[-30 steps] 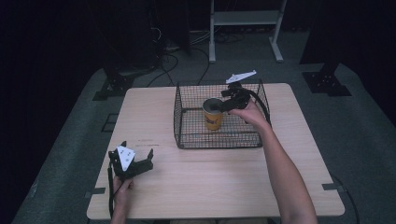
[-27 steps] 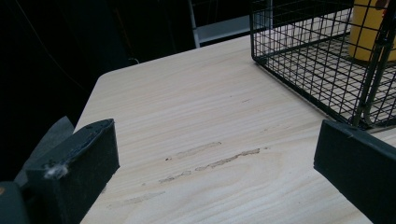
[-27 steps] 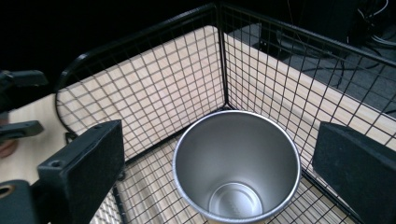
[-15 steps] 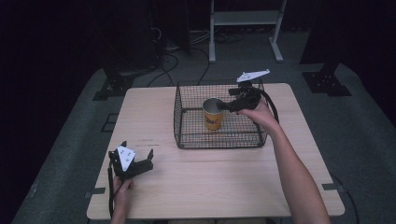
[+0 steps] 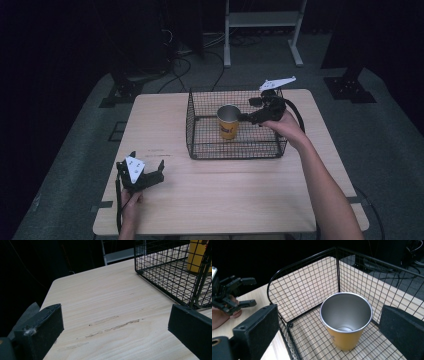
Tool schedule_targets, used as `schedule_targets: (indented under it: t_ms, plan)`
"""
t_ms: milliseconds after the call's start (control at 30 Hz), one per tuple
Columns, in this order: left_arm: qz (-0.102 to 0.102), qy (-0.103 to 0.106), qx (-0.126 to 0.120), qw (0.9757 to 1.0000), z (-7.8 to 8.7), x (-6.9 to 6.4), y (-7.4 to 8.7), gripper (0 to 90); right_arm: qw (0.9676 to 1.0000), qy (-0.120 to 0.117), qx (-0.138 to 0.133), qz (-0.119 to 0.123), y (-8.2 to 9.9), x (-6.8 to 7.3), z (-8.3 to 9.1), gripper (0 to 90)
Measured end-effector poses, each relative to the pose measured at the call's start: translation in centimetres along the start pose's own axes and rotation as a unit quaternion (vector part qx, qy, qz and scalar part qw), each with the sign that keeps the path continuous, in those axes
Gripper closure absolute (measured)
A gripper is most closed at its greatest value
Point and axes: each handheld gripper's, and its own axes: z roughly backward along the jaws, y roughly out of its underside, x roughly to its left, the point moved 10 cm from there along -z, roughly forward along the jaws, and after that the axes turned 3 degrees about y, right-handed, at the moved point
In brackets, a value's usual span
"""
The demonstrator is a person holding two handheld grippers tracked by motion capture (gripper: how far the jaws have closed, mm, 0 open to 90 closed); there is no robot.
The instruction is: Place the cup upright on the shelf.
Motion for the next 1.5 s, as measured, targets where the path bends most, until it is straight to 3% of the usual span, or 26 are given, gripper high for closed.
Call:
schedule_targets:
  t_ms: [300,833,1433,1500]
  plan:
    - [-0.001,0.0,0.001,1.0,0.0,0.0,0.0,0.0,0.9999,-0.005,0.016,0.004,0.9,0.7,0.6,2.4]
    - [-0.001,0.0,0.0,1.0,0.0,0.0,0.0,0.0,0.9999,-0.007,0.004,0.007,1.5,2.1,2.4,2.4]
    - [-0.001,0.0,0.0,1.0,0.0,0.0,0.0,0.0,0.9999,-0.004,0.011,0.003,4.1,2.6,3.7,2.8]
    - [-0.001,0.0,0.0,1.0,0.0,0.0,0.0,0.0,1.0,-0.001,0.01,0.003,4.4,2.6,3.9,12.1]
